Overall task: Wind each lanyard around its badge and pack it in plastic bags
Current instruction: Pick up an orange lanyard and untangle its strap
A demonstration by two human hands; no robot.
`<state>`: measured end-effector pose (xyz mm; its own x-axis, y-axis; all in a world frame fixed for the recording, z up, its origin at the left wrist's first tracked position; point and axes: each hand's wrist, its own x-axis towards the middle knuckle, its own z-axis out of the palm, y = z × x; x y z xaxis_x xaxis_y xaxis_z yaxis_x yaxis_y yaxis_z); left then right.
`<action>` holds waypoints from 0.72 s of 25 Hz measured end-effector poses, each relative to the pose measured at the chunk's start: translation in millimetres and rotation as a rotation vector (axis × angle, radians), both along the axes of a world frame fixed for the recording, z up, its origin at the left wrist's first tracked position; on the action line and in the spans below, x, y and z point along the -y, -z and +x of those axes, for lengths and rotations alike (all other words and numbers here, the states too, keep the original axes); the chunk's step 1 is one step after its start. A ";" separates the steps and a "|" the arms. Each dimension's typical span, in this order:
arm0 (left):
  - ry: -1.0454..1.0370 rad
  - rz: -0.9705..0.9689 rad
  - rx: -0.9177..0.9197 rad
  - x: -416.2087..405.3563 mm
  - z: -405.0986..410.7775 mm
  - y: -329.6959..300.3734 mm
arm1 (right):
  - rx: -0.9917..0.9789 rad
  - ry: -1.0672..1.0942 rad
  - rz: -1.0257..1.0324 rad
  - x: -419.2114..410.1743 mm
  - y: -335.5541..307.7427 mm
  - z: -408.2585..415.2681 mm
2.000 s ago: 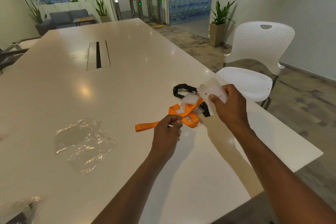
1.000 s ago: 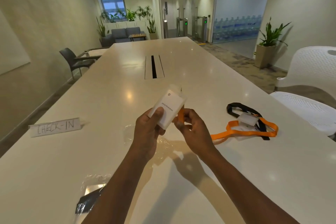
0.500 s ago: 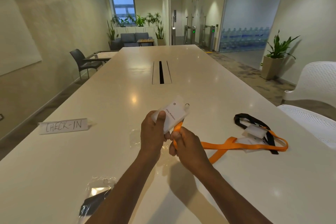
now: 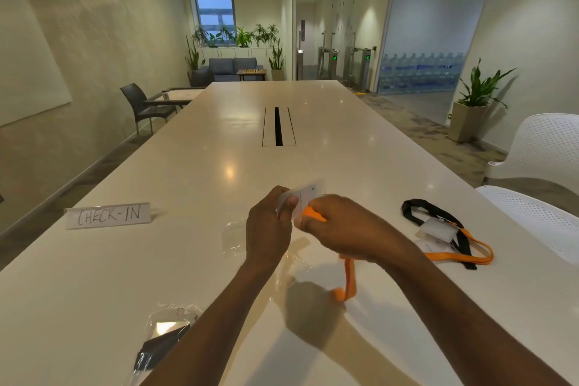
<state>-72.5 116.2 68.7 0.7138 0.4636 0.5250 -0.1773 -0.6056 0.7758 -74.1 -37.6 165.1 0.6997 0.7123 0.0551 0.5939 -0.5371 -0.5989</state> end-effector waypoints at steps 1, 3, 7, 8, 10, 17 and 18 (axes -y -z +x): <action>0.007 0.033 -0.010 -0.5 -0.3 1.7 | 0.042 -0.016 -0.009 1.4 -11.0 0.9; 0.015 0.103 -0.009 0.6 -1.9 5.0 | 0.087 0.013 -0.056 2.9 -26.8 9.0; 0.031 0.210 -0.064 4.1 -1.5 7.6 | 0.155 0.070 -0.086 0.8 -40.4 28.3; 0.044 0.228 -0.087 4.2 -1.0 8.9 | 0.181 0.077 -0.075 0.0 -42.5 32.9; 0.109 0.221 -0.127 3.9 -2.6 11.5 | 0.198 0.102 -0.029 -0.9 -45.8 43.8; 0.377 0.148 -0.179 15.9 -18.8 2.0 | 0.241 0.183 0.076 -9.6 -33.5 85.1; 0.418 0.129 -0.151 17.9 -21.8 0.3 | 0.246 0.186 0.065 -9.5 -30.6 90.3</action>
<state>-94.3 98.4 68.4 0.8986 0.0575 0.4350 -0.3172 -0.5997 0.7347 16.2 -28.1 195.8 0.7778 0.5628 0.2798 0.6203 -0.6155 -0.4862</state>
